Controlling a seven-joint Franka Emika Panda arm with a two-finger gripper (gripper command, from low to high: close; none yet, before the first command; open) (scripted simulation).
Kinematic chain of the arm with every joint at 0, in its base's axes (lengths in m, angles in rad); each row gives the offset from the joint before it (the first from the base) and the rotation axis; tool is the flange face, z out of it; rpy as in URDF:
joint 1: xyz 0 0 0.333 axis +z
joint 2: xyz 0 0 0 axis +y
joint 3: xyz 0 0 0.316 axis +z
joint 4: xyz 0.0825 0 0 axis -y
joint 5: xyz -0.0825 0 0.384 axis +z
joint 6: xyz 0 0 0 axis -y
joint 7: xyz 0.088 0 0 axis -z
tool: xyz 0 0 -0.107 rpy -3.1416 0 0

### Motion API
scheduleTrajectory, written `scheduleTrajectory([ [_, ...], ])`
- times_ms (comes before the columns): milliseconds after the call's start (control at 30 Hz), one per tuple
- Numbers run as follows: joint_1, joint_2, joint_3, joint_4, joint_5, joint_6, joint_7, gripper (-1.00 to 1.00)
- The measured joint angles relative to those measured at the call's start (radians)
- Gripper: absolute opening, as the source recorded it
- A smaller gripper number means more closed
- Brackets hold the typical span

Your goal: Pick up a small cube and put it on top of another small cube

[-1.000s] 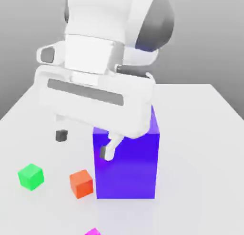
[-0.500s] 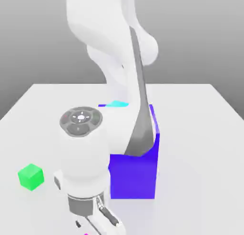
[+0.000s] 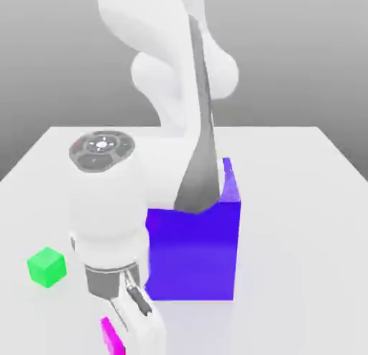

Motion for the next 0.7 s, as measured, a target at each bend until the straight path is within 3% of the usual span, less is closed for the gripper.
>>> scheduleTrajectory([
  [233, -0.053, -0.135, -0.133, -0.140, 0.059, 0.003, 0.337, -1.00],
  [467, -0.169, -0.271, -0.243, -0.283, 0.035, 0.013, 0.736, -1.00],
  [567, -0.244, -0.297, -0.261, -0.330, 0.020, 0.036, 0.878, -1.00],
  [700, -0.246, -0.181, -0.221, -0.332, 0.079, 0.153, 0.860, -1.00],
])
